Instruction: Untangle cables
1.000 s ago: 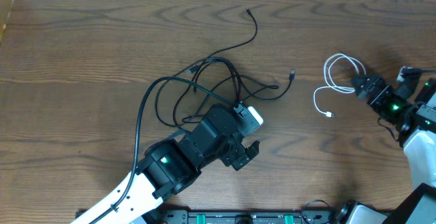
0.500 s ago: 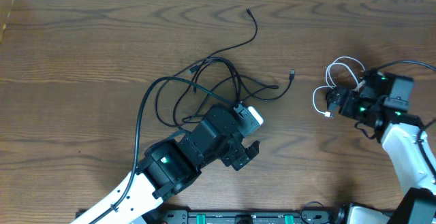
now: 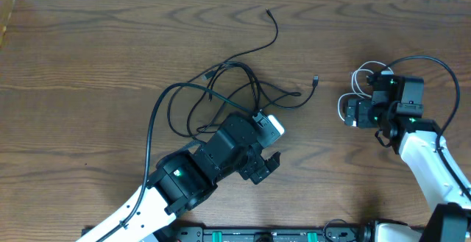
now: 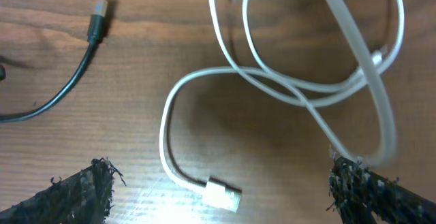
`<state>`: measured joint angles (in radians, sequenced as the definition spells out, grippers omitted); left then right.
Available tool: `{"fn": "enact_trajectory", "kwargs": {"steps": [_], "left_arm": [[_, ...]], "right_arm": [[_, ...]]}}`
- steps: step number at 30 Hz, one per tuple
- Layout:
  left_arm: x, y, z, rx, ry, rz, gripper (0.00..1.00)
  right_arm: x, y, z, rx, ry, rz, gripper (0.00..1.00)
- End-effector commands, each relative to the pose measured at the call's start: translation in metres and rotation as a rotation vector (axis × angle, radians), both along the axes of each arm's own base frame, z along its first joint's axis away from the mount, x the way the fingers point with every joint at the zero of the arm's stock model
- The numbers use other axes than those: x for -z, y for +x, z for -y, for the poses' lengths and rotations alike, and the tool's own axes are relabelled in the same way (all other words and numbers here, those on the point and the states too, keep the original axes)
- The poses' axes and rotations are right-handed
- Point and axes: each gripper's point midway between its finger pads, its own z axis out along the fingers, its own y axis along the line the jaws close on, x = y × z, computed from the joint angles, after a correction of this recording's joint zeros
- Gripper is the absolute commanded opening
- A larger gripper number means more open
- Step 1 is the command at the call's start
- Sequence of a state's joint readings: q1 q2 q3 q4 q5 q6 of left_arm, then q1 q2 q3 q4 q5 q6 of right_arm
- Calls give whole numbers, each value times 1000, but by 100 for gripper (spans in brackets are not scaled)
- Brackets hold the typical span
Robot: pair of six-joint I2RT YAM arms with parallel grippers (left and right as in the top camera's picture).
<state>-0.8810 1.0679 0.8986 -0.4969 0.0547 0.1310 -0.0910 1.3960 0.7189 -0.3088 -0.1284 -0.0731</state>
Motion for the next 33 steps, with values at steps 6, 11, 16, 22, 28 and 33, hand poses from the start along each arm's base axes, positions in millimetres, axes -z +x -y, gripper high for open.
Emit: {"fn": "enact_trajectory", "kwargs": {"steps": [6,11,16,22,28,33], "left_arm": [[-10,0,4,12,-22,9,97],[-10,0,4,12,-23,9,96],[-10,0,4,13,-23,9,97],[-10,0,4,12,-22,9,97],[-10,0,4,12,-22,9,97],[-10,0,4,12,-22,9,97]], "right_arm": [[36,14,-1,-162,-105,-25,99],[56,19,0,-210,-132,-42,99],[68,27,0,-210,-133,-33,99],[72,35,-3,-265,-148,0,99],[68,41,-3,-344,-210,40,97],[65,43,-12,-405,-190,69,99]]}}
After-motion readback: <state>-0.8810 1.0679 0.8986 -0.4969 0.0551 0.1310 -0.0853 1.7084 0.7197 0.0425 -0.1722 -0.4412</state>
